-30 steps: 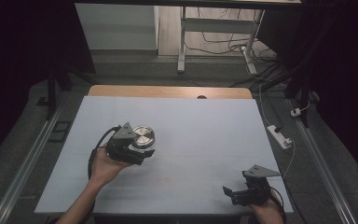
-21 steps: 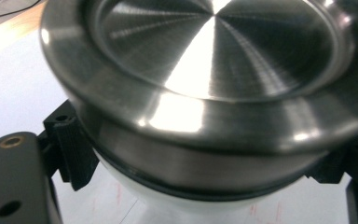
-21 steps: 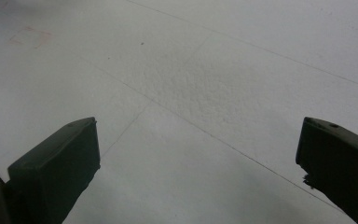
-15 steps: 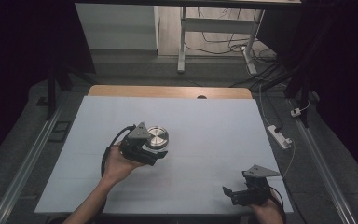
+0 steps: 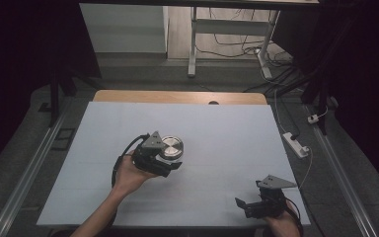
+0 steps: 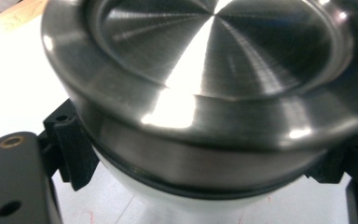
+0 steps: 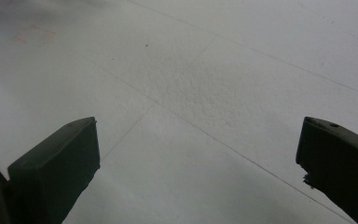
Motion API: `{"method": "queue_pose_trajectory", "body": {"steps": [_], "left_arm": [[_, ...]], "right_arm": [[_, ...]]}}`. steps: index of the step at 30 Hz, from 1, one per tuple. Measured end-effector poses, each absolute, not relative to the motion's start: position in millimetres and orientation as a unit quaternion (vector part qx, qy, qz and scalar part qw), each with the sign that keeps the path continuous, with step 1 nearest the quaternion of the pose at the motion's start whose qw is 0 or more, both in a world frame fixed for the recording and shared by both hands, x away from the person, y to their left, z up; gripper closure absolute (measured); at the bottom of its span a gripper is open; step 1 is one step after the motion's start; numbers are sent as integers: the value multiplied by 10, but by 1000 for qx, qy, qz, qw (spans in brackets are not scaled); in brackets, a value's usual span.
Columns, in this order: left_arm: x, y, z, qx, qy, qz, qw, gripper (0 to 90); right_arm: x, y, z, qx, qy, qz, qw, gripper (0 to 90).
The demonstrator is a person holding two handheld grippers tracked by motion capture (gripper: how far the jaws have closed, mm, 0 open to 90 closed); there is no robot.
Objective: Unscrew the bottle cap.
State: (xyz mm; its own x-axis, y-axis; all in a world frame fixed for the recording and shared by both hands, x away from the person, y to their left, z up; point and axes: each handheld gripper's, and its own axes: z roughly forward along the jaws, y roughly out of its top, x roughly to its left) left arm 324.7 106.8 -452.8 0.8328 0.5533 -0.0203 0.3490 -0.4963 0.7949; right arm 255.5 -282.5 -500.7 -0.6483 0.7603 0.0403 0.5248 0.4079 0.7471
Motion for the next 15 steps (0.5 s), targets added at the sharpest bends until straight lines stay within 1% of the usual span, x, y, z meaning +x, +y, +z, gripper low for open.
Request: {"method": "queue_pose_trajectory", "body": {"steps": [15], "left_arm": [[3223, 1089, -4534, 856, 262, 117, 430, 152]], "right_arm": [[2542, -2746, -4912, 371, 820, 414, 139, 0]]}}
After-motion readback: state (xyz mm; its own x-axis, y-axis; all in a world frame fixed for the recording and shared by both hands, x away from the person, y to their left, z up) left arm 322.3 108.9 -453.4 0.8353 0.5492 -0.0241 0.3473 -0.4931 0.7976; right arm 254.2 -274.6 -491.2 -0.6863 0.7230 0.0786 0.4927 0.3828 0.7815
